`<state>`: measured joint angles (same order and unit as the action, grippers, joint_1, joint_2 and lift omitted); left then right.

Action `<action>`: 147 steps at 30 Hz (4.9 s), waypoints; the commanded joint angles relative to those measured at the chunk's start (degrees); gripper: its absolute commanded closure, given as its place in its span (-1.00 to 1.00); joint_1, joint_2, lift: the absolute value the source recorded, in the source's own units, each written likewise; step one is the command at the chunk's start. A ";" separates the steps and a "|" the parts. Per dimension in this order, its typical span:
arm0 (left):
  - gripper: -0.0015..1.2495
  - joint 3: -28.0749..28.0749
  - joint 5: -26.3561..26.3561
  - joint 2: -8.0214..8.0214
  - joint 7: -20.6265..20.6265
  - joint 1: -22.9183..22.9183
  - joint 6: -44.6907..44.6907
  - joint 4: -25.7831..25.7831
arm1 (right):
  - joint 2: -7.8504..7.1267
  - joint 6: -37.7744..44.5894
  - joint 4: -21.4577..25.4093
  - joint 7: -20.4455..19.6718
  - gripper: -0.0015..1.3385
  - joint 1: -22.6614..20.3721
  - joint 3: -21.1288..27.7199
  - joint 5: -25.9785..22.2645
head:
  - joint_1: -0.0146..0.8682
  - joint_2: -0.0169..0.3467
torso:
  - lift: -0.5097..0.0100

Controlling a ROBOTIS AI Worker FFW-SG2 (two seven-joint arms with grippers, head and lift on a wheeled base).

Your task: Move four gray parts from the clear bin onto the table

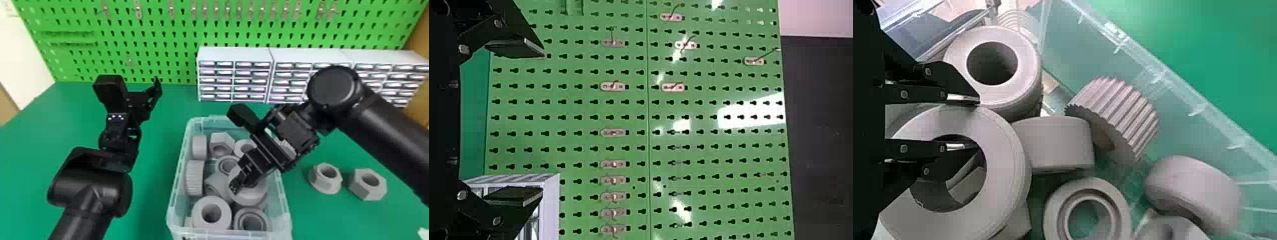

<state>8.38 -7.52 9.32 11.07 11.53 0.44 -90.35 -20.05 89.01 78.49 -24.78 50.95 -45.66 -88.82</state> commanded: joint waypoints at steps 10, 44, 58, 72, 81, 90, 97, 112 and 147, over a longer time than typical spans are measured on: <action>-0.54 -0.03 0.05 0.00 0.09 -0.54 0.00 0.00 | -0.78 1.08 1.84 0.00 0.56 -0.67 7.96 2.42 | 0.60 -0.51 | 0.76; -0.54 0.14 -0.21 0.00 0.18 -2.56 0.00 0.00 | -2.54 1.08 2.81 0.00 0.56 -8.23 28.79 14.29 | 0.60 -0.51 | 0.76; -0.55 0.23 -0.48 -0.09 0.53 -2.04 0.00 0.00 | -2.27 1.08 0.44 0.00 0.56 -12.01 31.16 17.63 | 0.60 -0.51 | 0.76; -0.54 0.41 -0.65 -0.09 0.70 -2.12 0.00 0.00 | -2.27 1.08 -1.32 0.00 0.56 -14.30 32.13 20.44 | 0.60 -0.51 | 0.76; -0.54 0.41 -0.65 -0.26 0.79 -2.21 0.00 0.00 | -2.36 1.08 -2.46 0.00 0.56 -15.88 32.39 21.76 | 0.60 -0.51 | 0.76; -0.54 0.05 -0.65 -0.62 0.79 -2.30 0.00 0.00 | -2.36 1.08 -4.48 0.00 0.56 -17.02 32.30 23.43 | 0.60 -0.51 | 0.76; -0.54 -0.12 -0.48 -1.14 0.79 -2.47 0.00 0.00 | -2.27 1.08 -5.54 0.00 0.56 -17.55 32.21 24.75 | 0.60 -0.51 | 0.76; -0.55 -0.30 -0.30 -1.58 0.70 -2.56 0.00 0.00 | -2.01 1.08 -6.59 0.00 0.56 -18.34 32.48 25.63 | 0.60 -0.51 | 0.76; -0.54 -0.30 -0.30 -1.58 0.70 -2.91 0.00 0.00 | -1.39 1.08 1.84 0.00 -0.23 -18.16 38.81 26.42 | 0.60 -0.51 | 0.76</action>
<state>7.84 -7.82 7.73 11.78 8.61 0.44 -90.35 -21.52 90.00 78.21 -24.78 32.56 -8.12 -62.36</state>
